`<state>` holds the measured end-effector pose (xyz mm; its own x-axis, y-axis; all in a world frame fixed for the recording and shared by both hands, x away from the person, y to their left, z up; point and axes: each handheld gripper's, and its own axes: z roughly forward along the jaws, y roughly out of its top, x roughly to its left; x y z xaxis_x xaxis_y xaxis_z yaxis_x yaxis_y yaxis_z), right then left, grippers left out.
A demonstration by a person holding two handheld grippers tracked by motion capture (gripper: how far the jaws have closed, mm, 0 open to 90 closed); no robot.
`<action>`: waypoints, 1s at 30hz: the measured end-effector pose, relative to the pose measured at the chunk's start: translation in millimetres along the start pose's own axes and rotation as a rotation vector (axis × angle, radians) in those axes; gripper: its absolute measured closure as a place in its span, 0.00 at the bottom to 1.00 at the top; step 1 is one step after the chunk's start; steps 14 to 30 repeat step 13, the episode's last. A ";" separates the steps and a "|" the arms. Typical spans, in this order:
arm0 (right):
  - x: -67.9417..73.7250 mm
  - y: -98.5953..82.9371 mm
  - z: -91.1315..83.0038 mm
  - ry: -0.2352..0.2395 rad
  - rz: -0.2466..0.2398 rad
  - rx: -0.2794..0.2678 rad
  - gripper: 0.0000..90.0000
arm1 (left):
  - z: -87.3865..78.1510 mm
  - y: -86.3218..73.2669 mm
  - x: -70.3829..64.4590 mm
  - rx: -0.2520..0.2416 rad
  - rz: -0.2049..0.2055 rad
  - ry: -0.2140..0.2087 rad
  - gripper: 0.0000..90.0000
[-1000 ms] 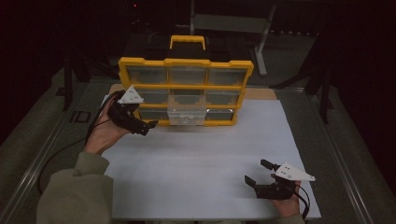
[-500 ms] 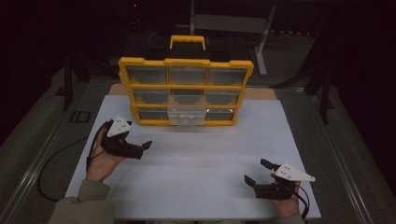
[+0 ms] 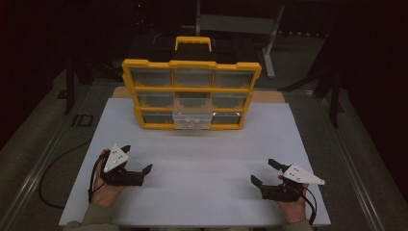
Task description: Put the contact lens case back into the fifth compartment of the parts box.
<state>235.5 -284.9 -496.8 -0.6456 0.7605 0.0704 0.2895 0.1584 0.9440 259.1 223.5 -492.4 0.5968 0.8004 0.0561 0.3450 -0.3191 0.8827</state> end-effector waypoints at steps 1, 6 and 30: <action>-0.4 1.1 0.8 0.003 -0.003 -0.003 0.09 | -2.8 -3.2 -0.9 -0.008 0.001 0.013 0.00; -1.2 -0.3 1.3 -0.006 -0.005 0.000 0.09 | -9.8 -10.1 -3.6 -0.029 -0.005 0.032 0.00; 4.1 -5.6 1.3 -0.011 -0.021 0.033 0.09 | -15.6 -17.1 -2.5 -0.038 -0.036 0.057 0.00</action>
